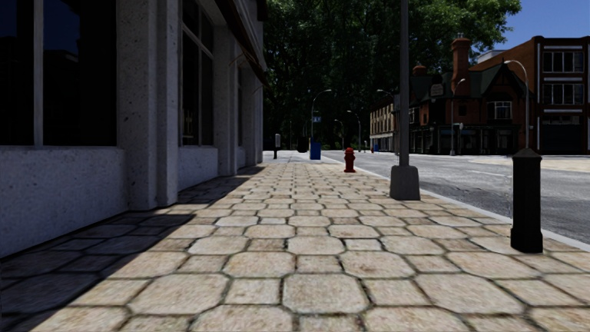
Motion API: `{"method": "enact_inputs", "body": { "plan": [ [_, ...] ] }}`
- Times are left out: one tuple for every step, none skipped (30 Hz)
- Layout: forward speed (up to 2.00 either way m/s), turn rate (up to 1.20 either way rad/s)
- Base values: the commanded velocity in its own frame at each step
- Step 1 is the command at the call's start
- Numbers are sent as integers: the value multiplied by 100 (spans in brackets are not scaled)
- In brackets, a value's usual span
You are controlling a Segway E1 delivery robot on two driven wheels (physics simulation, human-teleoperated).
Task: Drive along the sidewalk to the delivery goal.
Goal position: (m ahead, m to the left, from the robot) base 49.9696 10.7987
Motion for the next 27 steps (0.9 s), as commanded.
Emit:
{"method": "enact_inputs", "body": {
  "plan": [
    [200, 0],
    [200, 0],
    [200, 0],
    [200, 0],
    [200, 0],
    [200, 0],
    [200, 0],
    [200, 0],
    [200, 0],
    [200, 0],
    [200, 0],
    [200, 0],
    [200, 0],
    [200, 0],
    [200, 0],
    [200, 0],
    [200, 0],
    [200, 0],
    [200, 0],
    [200, 0],
    [200, 0],
    [200, 0],
    [200, 0],
    [200, 0],
    [200, 0],
    [200, 0],
    [200, 0]
  ]
}}
